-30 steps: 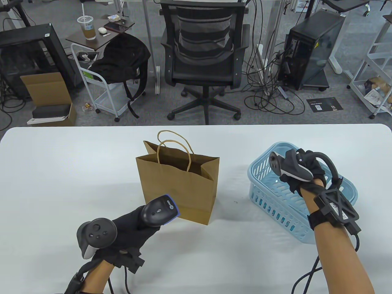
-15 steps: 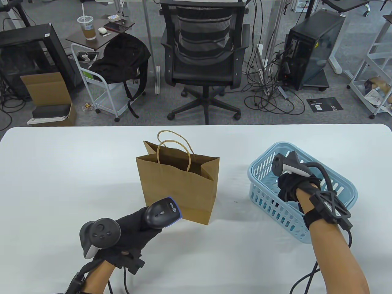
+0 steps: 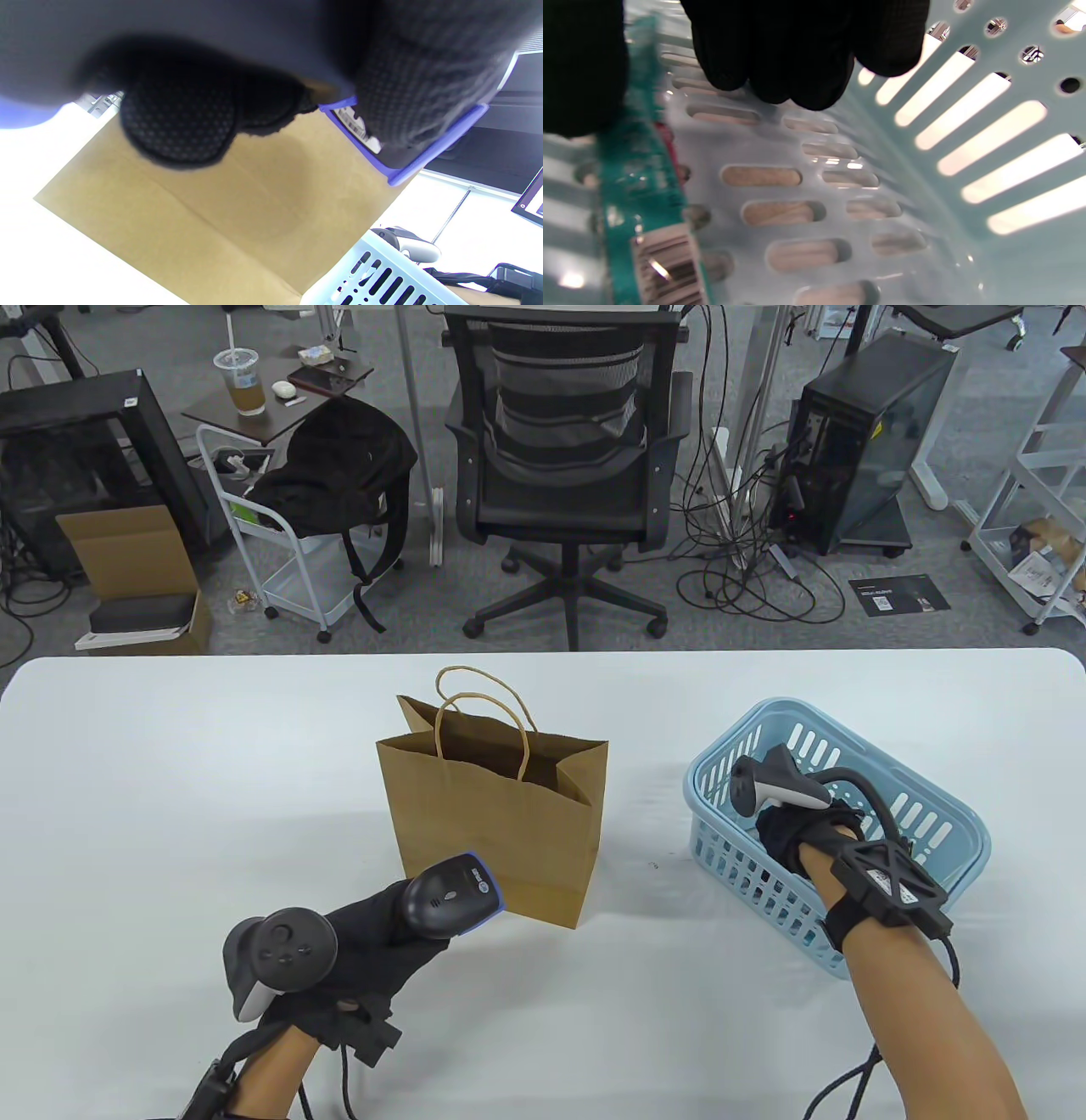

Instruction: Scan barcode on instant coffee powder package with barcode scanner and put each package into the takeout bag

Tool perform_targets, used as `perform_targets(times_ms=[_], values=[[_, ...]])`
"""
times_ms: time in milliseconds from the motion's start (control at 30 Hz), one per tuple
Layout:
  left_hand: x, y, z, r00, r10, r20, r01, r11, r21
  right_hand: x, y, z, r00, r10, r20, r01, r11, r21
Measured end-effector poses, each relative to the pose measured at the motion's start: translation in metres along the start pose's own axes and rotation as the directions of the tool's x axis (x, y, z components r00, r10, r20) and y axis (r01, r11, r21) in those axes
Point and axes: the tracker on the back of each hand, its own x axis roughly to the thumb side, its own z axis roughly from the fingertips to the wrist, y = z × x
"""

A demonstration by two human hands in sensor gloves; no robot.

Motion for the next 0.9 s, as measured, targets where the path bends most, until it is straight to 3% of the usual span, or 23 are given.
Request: perform_targets(times_ms=[333, 467, 600, 900], values=[[0.000, 0.000, -0.001, 1.000, -0.004, -0.006, 0.004, 1.000, -0.006, -0.010, 0.004, -0.008, 0.993, -0.108, -0.047, 0.109, 0.994, 0.022], [-0.001, 0.000, -0.001, 1.000, -0.004, -0.011, 0.003, 1.000, -0.006, -0.010, 0.002, -0.007, 0.995, -0.092, -0.035, 0.091, 0.995, -0.032], [-0.001, 0.000, -0.001, 1.000, -0.003, -0.014, 0.003, 1.000, -0.007, -0.013, -0.004, -0.003, 0.975, -0.223, 0.002, 0.222, 0.968, -0.119], [-0.001, -0.001, -0.001, 1.000, -0.008, -0.013, 0.008, 1.000, -0.011, -0.018, -0.003, -0.005, 0.936, -0.351, 0.022, 0.352, 0.934, -0.069]])
